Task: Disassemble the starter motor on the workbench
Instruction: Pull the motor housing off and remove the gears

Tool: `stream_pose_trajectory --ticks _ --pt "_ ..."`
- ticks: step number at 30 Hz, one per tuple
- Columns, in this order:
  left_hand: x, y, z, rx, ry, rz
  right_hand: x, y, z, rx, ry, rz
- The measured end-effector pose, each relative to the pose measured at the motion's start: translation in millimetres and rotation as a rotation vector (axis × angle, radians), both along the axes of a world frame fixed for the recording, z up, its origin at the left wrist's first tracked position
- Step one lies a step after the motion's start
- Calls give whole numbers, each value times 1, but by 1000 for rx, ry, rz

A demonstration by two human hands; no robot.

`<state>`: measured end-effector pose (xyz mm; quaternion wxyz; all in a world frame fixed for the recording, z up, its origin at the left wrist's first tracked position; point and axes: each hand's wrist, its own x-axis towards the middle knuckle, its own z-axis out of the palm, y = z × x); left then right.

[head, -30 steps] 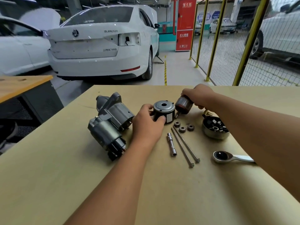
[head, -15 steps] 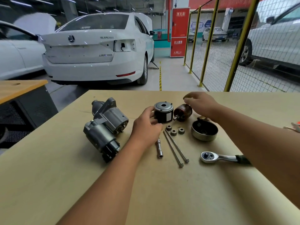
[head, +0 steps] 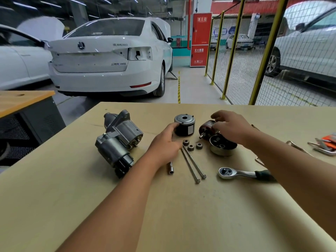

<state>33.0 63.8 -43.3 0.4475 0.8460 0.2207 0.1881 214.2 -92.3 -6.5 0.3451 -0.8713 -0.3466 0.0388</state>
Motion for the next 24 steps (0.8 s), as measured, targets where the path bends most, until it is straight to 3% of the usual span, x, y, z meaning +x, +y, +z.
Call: stream_pose_trajectory --ticks 3,8,11,16,21,24 --pt "0 -2 0 20 16 -29 -7 -10 -2 73 40 -13" --pt "0 0 -4 51 20 5 -15 -29 -7 190 15 -244" --pt "0 -1 -1 70 22 7 -24 -38 -8 182 3 -247" --pt "-7 -12 6 159 -14 10 -38 -43 -25 359 -48 -262" --pt "-32 -27 37 525 -262 116 -40 -51 -21 564 -175 -193" --pt "-61 -5 56 605 -357 468 -49 -55 -25 556 -260 -152"
